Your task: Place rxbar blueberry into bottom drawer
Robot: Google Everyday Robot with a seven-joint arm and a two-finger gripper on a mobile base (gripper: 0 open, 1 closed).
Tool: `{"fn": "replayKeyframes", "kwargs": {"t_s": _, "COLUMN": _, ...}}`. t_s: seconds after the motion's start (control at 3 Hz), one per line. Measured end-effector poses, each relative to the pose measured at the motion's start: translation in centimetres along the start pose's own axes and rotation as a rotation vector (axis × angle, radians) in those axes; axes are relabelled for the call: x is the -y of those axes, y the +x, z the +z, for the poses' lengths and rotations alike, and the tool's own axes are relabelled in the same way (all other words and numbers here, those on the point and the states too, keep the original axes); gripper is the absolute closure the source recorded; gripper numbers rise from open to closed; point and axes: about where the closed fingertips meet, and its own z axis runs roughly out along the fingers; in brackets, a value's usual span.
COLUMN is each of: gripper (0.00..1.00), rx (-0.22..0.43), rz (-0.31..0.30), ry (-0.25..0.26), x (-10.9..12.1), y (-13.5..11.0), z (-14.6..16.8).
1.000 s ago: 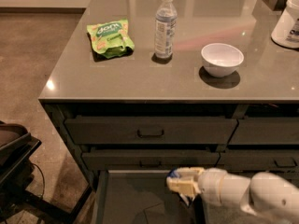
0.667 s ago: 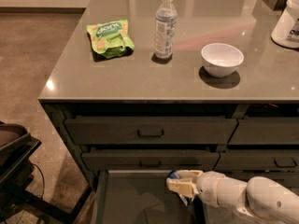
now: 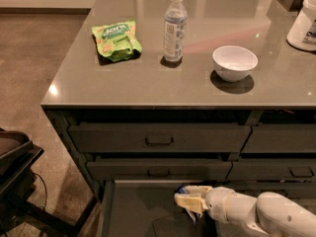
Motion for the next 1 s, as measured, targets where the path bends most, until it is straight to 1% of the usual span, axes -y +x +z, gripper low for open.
{"fn": "replayKeyframes", "kwargs": {"t_s": 0.33, "gripper": 1.00, "rx": 0.010, "rz": 0.055, "ry": 0.015, "x": 3.3, "y": 3.5, "z": 3.0}}
{"fn": "replayKeyframes", "kwargs": {"t_s": 0.67, "gripper": 1.00, "rx": 0.046, "rz": 0.106, "ry": 0.025, "x": 6.8, "y": 6.8, "z": 7.5}}
{"fn": "replayKeyframes", "kwargs": {"t_s": 1.0, "gripper": 1.00, "rx": 0.044, "rz": 0.181, "ry": 0.013, "x": 8.5, "y": 10.9, "z": 11.9}}
